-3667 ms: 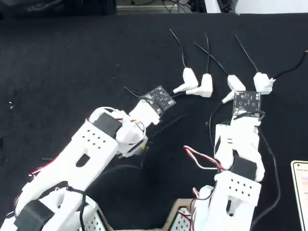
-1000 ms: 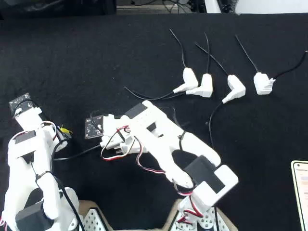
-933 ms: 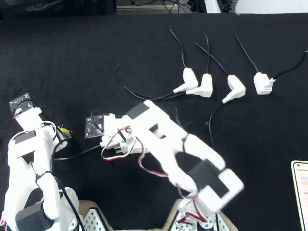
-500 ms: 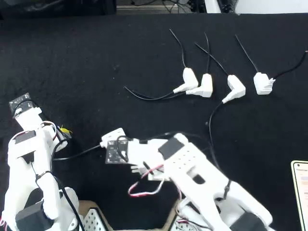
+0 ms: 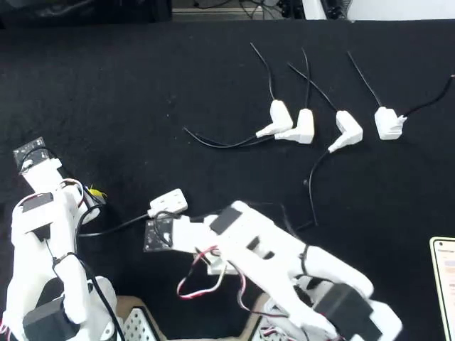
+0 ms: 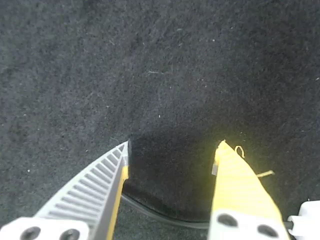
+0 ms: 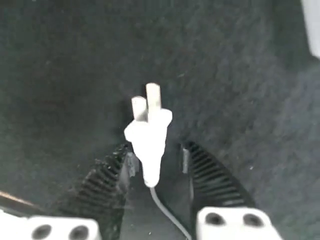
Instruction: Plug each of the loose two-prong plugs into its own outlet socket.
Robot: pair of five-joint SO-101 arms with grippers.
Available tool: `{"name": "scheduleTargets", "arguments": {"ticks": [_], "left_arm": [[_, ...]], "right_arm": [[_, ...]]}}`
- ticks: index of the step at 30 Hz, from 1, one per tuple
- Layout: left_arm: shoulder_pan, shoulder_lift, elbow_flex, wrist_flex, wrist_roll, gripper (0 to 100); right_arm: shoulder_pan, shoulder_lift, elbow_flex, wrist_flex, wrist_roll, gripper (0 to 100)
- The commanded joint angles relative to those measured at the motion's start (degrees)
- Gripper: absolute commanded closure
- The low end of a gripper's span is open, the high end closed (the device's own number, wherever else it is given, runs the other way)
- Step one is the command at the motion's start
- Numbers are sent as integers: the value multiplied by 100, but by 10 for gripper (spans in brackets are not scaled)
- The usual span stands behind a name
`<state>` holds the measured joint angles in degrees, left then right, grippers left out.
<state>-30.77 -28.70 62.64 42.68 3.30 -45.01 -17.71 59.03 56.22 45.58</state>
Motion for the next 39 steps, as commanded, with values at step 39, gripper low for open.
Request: {"name": "scheduleTargets", "arguments": {"ticks": [39], "left_arm": [[-22, -35, -277, -53, 70, 726]], "right_arm": [[158, -48, -48, -774, -905, 899]]}}
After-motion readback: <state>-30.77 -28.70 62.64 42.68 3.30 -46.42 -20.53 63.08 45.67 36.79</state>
